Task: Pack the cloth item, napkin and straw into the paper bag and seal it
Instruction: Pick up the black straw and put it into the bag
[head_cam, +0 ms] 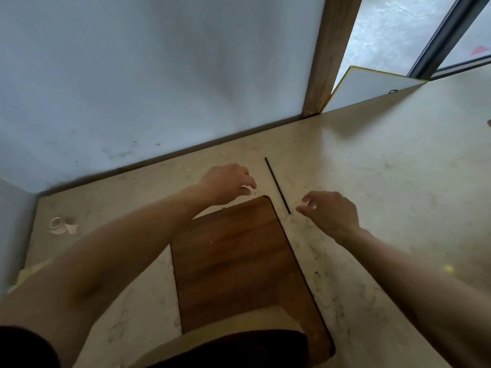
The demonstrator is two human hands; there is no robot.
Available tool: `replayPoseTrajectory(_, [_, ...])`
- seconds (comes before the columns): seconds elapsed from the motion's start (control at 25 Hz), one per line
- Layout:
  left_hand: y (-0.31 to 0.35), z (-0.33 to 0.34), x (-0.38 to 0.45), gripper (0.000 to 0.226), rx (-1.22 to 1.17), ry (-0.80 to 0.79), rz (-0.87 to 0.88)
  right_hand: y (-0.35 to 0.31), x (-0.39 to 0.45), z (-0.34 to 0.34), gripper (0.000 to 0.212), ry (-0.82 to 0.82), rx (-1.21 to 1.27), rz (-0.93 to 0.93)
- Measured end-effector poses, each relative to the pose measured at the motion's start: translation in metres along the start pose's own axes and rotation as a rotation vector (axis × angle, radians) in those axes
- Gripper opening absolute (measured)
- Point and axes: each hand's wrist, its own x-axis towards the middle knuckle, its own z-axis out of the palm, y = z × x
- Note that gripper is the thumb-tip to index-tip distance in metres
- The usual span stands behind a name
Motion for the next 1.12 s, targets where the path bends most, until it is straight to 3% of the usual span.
replayPoseTrajectory(0.16, [-0.005, 0.031, 0.062, 0.032, 0.015, 0.058, 0.01, -0.005, 0.031, 0.034, 0.039, 0.043, -0.077, -0.014])
replayPoseTrajectory(0.32, [-0.006, 0.055, 0.096, 0.032, 0.041, 0.116, 0.042, -0.01, 0.045, 0.051, 0.03, 0.032, -0.139, -0.047])
replayPoseTrajectory(0.48, [-0.004, 0.066, 0.103, 0.023, -0.014, 0.146, 0.035, -0.009, 0.05, 0.055, 0.018, 0.014, -0.159, -0.028])
replayPoseTrajectory(0.68, [-0.001, 0.063, 0.093, 0.015, 0.057, 0.173, 0.062, -0.001, 0.054, 0.049, 0.019, 0.047, -0.166, -0.01])
replayPoseTrajectory(0.92, [0.007, 0.028, 0.039, 0.015, -0.074, 0.233, -0.007, -0.009, 0.036, -0.005, 0.01, 0.064, 0.159, 0.031])
replayPoseTrajectory(1.12, [0.029, -0.029, -0.035, 0.013, -0.278, 0.307, -0.124, -0.046, -0.012, -0.08, 0.01, 0.074, 0.848, 0.011])
